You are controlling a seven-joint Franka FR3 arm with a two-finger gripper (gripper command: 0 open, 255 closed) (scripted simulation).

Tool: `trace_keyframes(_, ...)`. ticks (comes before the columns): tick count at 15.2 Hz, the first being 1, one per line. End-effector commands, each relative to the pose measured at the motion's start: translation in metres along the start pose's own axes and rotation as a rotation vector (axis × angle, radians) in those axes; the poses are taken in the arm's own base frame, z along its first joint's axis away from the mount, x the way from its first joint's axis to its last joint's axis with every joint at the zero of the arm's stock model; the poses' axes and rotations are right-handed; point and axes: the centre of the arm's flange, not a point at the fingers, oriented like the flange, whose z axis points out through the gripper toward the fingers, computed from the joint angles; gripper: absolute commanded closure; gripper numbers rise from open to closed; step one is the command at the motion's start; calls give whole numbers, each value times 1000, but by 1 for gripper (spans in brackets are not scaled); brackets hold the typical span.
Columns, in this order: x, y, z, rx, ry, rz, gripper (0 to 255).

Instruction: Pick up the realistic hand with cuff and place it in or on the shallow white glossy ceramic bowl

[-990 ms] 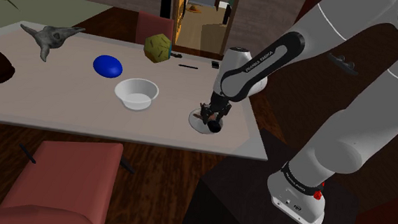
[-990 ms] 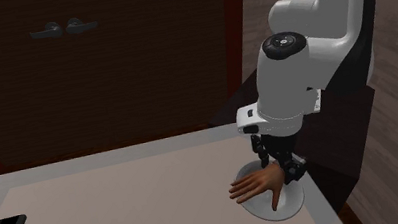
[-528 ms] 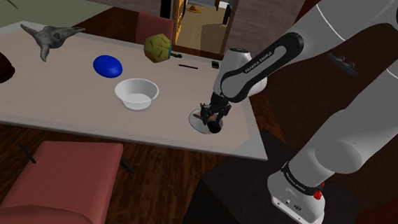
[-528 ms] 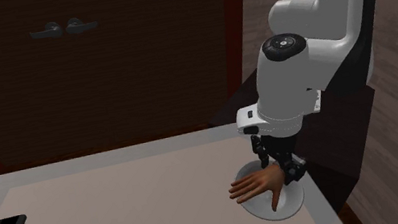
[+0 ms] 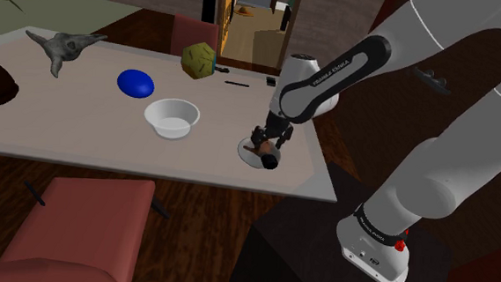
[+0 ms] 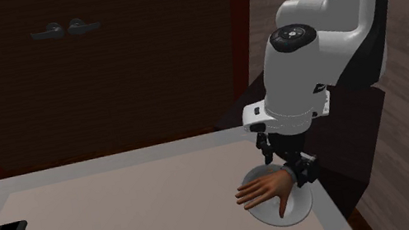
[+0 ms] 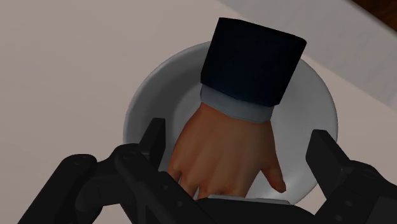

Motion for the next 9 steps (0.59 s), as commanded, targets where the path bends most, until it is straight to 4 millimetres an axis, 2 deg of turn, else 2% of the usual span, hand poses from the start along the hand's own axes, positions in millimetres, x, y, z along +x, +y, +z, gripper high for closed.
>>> trace_keyframes(1, -1, 1, -22, 0, -2, 0, 0)
trace_keyframes(2, -1, 1, -33, 0, -2, 0, 0)
trace_keyframes(9, -1, 1, -33, 0, -2, 0, 0)
